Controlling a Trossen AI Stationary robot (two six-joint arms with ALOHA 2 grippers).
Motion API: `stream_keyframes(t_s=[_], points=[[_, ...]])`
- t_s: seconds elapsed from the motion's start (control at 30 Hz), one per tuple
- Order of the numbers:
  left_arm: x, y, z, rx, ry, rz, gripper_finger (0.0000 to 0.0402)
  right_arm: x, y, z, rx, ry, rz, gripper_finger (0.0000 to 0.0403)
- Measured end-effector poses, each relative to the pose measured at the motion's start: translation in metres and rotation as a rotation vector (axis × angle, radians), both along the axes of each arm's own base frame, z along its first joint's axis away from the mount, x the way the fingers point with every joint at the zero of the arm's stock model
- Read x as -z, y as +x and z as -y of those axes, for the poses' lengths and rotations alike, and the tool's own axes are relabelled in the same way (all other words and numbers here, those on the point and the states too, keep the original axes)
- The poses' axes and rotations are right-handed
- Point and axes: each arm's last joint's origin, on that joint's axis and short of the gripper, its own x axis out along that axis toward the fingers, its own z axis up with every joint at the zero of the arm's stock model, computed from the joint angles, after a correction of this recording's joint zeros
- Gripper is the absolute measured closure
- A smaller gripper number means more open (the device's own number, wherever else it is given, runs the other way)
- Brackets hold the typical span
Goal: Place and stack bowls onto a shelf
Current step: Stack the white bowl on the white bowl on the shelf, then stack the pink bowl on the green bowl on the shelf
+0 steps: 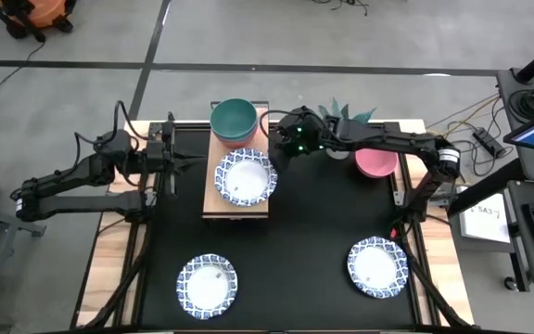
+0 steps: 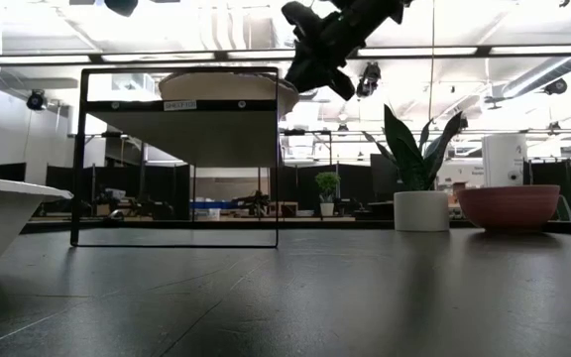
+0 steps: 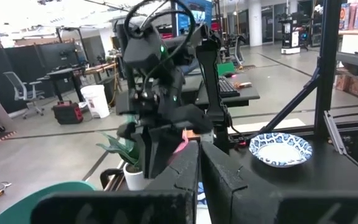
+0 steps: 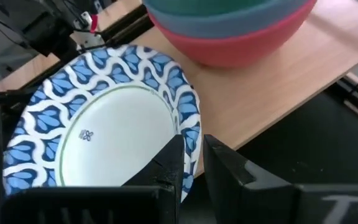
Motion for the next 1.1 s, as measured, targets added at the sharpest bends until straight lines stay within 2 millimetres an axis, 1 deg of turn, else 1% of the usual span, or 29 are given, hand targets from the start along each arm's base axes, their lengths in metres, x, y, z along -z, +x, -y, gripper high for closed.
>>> stream_keyframes(t_s=[0.17, 0.23, 0.37, 0.47, 0.6, 0.7, 0.8, 0.87, 0.97, 1.1], points=[[0.003, 0.0, 0.0, 0.0, -0.01, -0.035, 0.0402, -0.02, -0.011, -0.006, -0.011, -0.019, 0.046, 0.0355], [0.005, 0.0, 0.0, 0.0, -0.025, -0.044, 0.0402, -0.023, -0.017, -0.009, -0.01, -0.01, 0.029, 0.0355], [0.006, 0.0, 0.0, 0.0, -0.041, -0.057, 0.0402, -0.015, -0.024, -0.016, -0.009, 0.01, -0.088, 0.0355], [0.006, 0.0, 0.0, 0.0, -0.043, -0.06, 0.0402, -0.003, -0.021, -0.022, 0.031, -0.028, -0.185, 0.0355], [0.006, 0.0, 0.0, 0.0, -0.043, -0.06, 0.0402, 0.016, -0.008, -0.03, 0.012, -0.029, -0.24, 0.0355], [0.006, 0.0, 0.0, 0.0, -0.044, -0.061, 0.0402, 0.023, 0.005, -0.037, -0.014, -0.041, -0.204, 0.0355], [0.007, 0.001, 0.0, 0.0, -0.044, -0.063, 0.0402, 0.027, 0.016, -0.044, -0.054, -0.06, -0.177, 0.0355], [0.007, 0.002, -0.001, 0.0, -0.045, -0.065, 0.0402, 0.028, 0.018, -0.046, -0.062, -0.062, -0.179, 0.0355], [0.007, 0.002, -0.001, 0.0, -0.055, -0.065, 0.0402, 0.026, 0.013, -0.046, -0.048, -0.057, -0.207, 0.0355], [0.007, 0.002, -0.001, 0.0, -0.061, -0.066, 0.0402, 0.017, 0.0, -0.046, -0.019, -0.075, -0.252, 0.0355]])
